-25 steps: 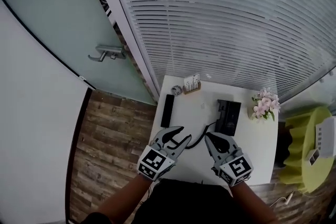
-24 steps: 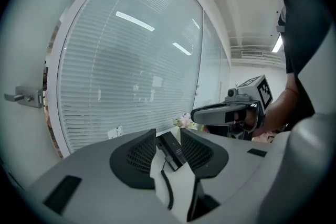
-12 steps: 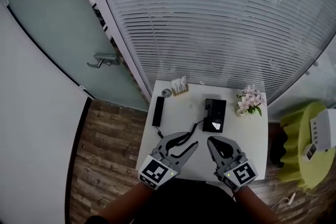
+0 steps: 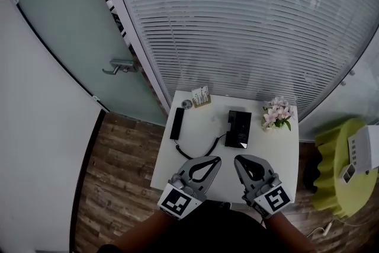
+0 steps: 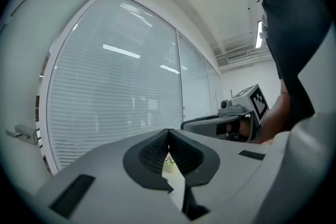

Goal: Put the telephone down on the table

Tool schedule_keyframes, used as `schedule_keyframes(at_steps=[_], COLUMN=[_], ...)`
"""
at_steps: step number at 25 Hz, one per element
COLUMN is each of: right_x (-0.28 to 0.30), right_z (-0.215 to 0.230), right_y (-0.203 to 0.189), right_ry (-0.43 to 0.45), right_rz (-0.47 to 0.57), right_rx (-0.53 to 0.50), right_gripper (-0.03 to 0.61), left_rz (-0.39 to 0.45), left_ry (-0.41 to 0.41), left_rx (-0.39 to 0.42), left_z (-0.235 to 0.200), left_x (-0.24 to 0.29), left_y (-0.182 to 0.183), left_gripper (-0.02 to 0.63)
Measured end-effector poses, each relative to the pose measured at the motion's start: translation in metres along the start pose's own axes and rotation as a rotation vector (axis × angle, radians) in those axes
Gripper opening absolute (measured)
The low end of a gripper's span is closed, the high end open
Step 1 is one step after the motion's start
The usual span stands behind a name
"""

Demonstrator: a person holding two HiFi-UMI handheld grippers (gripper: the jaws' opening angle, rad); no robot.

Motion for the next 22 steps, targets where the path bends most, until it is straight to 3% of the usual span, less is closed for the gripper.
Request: schedule_keyframes(at_steps=[12,18,22], right_x=[-0.002,-0.004,-0.002], right_z=[-0.013,-0.011,-0.01], right_y=[-0.002,-0.006,-0.008], right_ry=[0.038,0.029,0.028], right_rz=[-0.015,-0.032,-0.038], right_rx=[-0.022,-0.015,-0.006], right_gripper=[0.023,0.023,0.023], left_rz=[-0.059,-0.023,-0.033], left_ry=[-0.014,-0.005,-0.008], left_rx=[0.034,-0.041,-0.043], left_z=[0.013,0.012,0.01], left_x=[-0.005,-0.005,-0.005], left_y=[-0.005,-0.009,-0.011], left_gripper=[0.009,0.009,0.009])
Point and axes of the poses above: the fingertips, and each gripper's own axes: x forward along the fingers, z to its right, y out of its top, the point moved 3 cm from there along -x, backward along the fingers, and after that the axes turned 5 degrees about -z, right-handed, at the moved point
